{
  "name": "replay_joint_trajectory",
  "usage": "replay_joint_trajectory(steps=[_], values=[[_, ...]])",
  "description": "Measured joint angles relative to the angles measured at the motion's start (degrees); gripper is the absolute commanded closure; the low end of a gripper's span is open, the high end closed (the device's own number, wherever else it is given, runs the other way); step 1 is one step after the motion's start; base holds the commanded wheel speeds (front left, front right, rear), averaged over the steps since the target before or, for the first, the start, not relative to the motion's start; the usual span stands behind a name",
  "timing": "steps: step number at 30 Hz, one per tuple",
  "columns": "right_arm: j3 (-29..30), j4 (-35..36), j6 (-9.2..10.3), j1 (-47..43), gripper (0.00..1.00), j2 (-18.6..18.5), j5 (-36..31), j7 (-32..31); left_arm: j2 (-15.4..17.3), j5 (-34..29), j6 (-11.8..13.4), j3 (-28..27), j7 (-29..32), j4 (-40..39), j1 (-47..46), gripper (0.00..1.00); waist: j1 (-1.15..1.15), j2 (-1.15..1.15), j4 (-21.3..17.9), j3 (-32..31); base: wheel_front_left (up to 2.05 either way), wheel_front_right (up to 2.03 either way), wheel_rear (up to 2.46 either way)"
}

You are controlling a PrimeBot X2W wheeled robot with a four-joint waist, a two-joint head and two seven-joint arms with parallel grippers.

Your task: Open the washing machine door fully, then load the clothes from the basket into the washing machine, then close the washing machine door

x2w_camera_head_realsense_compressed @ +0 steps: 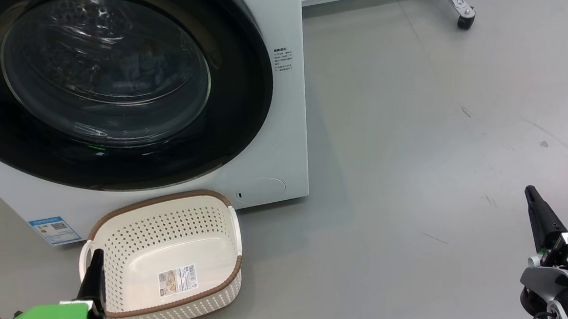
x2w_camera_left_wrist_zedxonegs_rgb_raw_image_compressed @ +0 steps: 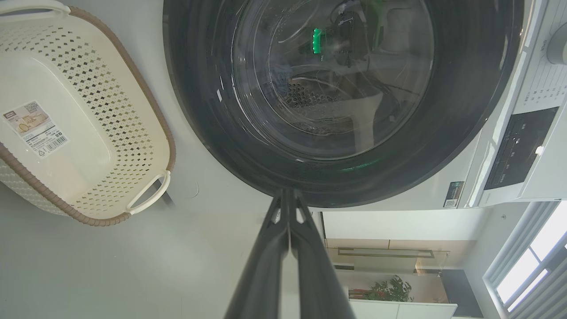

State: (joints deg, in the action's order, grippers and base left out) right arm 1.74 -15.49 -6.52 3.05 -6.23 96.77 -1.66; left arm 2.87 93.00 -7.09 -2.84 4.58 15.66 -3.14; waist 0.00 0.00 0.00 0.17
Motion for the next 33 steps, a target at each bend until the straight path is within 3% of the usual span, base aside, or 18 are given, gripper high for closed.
replay_joint_trajectory(steps=[33], values=[[0.19, -0.3, -0.16, 0.03, 1.0, 0.35, 0.0, -0.01, 0.0, 0.0, -0.01, -0.15, 0.26, 0.0, -0.04, 1.0, 0.0, 0.0, -0.01, 0.0, 0.0, 0.0, 0.0]])
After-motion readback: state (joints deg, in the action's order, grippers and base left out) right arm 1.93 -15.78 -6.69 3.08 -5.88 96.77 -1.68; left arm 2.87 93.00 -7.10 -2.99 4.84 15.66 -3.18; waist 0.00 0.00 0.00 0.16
